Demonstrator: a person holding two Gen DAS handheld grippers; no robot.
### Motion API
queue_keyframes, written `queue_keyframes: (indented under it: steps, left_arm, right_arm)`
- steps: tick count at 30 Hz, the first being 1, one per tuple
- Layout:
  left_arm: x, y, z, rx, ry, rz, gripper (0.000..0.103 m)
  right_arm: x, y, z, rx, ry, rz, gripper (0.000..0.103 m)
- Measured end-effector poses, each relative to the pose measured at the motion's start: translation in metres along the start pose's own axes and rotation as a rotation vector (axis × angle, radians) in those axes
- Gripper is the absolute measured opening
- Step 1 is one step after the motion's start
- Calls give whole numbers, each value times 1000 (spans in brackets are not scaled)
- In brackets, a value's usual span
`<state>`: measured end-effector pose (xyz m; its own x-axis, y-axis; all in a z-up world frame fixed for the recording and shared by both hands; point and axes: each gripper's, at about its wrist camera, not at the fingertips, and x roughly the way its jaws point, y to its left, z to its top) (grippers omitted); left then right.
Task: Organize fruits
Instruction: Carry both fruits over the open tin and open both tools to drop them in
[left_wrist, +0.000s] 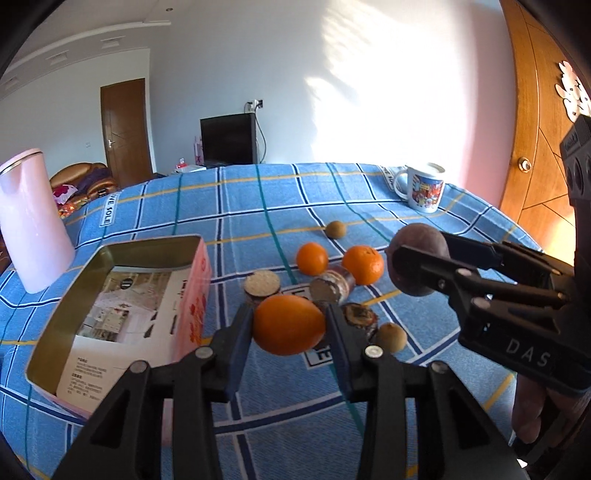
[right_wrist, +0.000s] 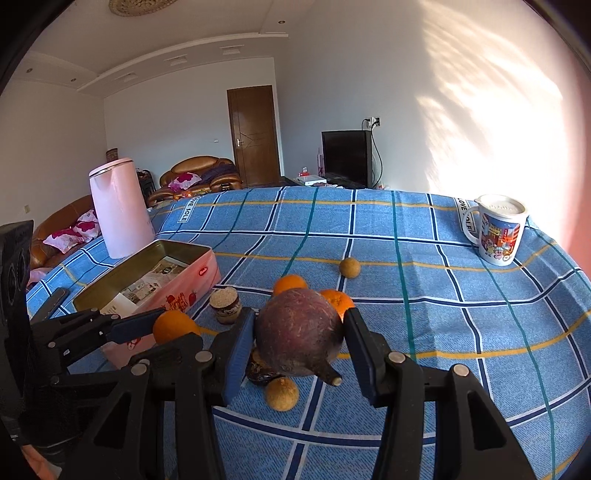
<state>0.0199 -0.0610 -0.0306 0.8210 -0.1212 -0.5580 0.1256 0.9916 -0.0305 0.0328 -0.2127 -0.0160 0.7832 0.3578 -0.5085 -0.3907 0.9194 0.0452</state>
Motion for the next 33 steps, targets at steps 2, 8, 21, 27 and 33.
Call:
queue_keyframes:
  steps: [2,8,21,27,33]
  left_arm:
    - [-2,15,2,-29,-7,18,41]
    - [-3,62,8,-101,-16,86,41]
    - [8,131,10,-177,-3,176,41]
    - [16,141,9,-178,26,193,41]
    - [24,148,8,-191,57,180,41]
  right_arm:
    - [1,9,7,-19,-6,16,51]
    - [2,41,28,-67,-26,82,51]
    - [45,107,46,-158,16,160,51]
    - [64,122,42,-159,50,173,51]
    - [76,133,42,-155,60,179,51]
